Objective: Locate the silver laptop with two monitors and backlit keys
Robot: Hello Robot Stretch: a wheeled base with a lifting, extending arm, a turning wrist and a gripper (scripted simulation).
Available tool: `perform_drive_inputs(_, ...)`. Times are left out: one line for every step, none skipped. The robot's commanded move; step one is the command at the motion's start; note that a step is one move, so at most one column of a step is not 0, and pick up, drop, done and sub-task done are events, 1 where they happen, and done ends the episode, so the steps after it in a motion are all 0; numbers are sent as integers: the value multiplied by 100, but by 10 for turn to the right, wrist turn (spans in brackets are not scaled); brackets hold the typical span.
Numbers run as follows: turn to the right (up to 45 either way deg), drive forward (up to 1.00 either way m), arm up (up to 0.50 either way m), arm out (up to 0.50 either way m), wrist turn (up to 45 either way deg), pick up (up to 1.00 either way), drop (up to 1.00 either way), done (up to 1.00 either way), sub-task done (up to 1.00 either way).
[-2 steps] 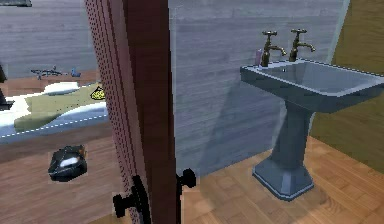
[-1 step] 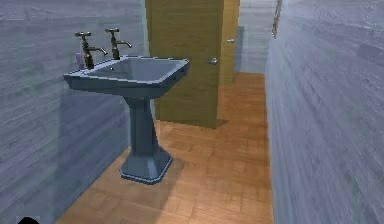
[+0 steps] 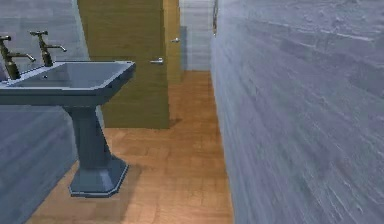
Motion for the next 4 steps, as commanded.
perform_drive_inputs(0,100,0,0,0,0,0,0,0)
perform_drive_inputs(30,0,0,0,0,0,0,0,0)
perform_drive_inputs(0,100,0,0,0,0,0,0,0)
perform_drive_inputs(0,70,0,0,0,0,0,0,0)
